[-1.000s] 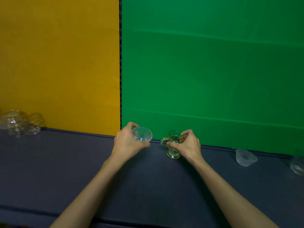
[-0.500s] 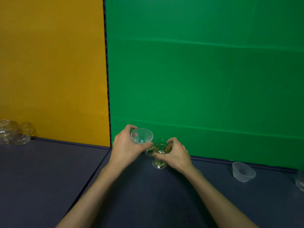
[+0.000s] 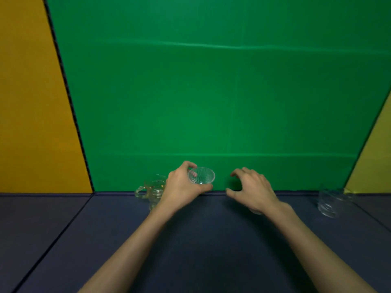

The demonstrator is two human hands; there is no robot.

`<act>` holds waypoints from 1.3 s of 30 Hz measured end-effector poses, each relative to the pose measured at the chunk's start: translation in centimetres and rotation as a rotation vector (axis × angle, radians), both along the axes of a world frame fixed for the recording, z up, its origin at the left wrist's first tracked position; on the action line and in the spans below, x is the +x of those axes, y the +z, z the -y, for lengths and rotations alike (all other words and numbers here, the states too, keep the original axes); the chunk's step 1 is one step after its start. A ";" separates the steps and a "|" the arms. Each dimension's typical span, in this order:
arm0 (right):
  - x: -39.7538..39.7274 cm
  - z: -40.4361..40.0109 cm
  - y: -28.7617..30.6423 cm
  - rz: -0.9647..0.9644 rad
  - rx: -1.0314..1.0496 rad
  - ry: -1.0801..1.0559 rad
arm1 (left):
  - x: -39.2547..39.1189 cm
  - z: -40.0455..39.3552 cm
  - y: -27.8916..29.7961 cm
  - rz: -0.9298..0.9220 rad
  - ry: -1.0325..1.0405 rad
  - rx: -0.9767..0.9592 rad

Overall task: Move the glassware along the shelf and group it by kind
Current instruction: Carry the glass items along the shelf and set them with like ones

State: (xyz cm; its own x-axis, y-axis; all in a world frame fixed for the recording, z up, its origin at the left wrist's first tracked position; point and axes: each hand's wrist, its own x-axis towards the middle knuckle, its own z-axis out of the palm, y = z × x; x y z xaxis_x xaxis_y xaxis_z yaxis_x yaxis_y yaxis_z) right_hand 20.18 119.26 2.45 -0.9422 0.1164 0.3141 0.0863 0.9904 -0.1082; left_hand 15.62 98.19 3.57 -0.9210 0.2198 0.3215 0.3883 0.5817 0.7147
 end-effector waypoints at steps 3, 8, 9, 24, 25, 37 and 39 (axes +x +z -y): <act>1.5 -2.8 -0.2 0.001 -0.022 -0.032 | -0.2 -2.8 -2.0 0.076 -0.048 -0.047; 3.1 -5.2 -0.6 0.035 -0.051 -0.042 | -0.4 -5.7 -4.4 0.130 -0.054 -0.149; 3.2 -5.5 -0.7 0.038 -0.056 -0.038 | -0.3 -6.0 -4.7 0.139 -0.053 -0.164; 3.5 -5.3 -1.7 0.063 -0.119 0.096 | 2.0 -6.3 -5.5 0.137 -0.012 -0.303; 3.5 -5.1 -1.7 0.061 -0.117 0.108 | 2.4 -6.1 -5.3 0.104 -0.008 -0.345; 1.6 4.4 0.0 -0.035 -0.127 0.385 | 6.9 4.3 -0.6 -0.266 0.238 -0.673; 1.5 7.4 0.5 -0.065 -0.147 0.436 | 7.8 7.0 0.0 -0.251 0.289 -0.683</act>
